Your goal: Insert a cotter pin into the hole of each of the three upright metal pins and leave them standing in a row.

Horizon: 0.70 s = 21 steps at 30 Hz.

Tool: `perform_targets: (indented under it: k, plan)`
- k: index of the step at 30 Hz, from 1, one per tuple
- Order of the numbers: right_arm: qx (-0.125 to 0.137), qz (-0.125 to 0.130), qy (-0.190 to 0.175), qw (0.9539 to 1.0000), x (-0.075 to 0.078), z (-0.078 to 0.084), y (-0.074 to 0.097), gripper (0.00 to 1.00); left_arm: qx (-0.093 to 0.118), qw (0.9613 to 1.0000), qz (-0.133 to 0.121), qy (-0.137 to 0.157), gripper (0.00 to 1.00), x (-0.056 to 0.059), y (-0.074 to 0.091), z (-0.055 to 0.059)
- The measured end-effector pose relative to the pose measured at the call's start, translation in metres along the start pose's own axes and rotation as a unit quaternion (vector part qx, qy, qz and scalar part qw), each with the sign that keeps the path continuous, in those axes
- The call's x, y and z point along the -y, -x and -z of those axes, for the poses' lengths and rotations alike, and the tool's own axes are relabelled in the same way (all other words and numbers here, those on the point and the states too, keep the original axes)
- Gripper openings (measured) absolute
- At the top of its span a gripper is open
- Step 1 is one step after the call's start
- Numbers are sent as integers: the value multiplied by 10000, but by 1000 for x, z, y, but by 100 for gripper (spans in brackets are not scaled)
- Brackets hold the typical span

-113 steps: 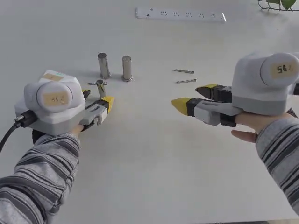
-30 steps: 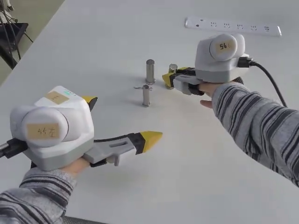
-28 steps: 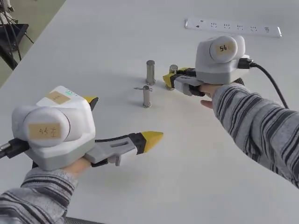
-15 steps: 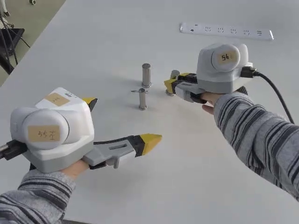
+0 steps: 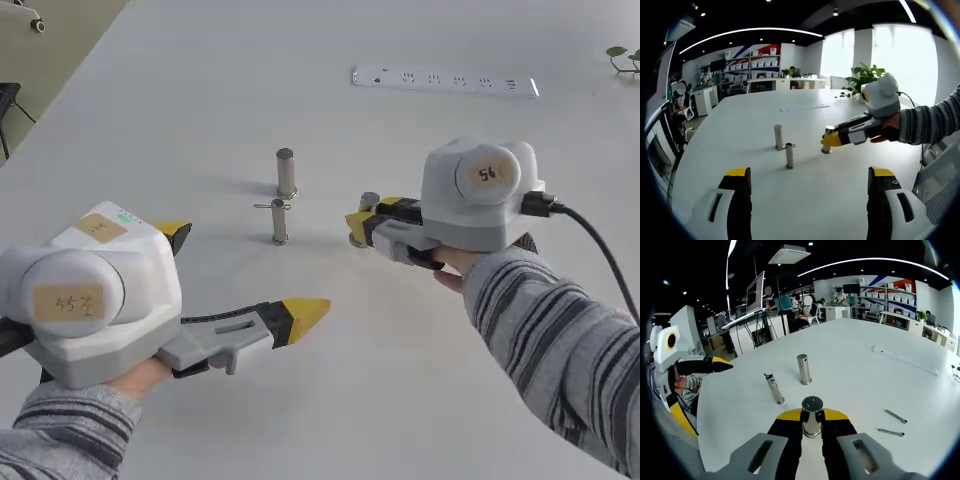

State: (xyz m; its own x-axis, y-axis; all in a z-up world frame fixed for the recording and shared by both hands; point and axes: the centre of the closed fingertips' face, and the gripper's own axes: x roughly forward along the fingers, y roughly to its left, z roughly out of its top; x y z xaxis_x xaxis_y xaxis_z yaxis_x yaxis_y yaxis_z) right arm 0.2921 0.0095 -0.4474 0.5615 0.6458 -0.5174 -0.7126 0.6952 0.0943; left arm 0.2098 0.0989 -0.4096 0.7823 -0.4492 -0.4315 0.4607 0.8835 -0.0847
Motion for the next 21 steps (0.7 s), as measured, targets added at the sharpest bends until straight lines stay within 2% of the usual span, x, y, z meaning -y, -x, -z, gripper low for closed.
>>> perform_targets:
  k: [9,21]
  plan:
    - [-114,53,80,9999,-5,20,26,8,0,10000,-2,-31,96,5,8,0]
    - [-199,57,23,9998,-7,40,36,8,-70,9999,-22,-120,96,10,15,2]
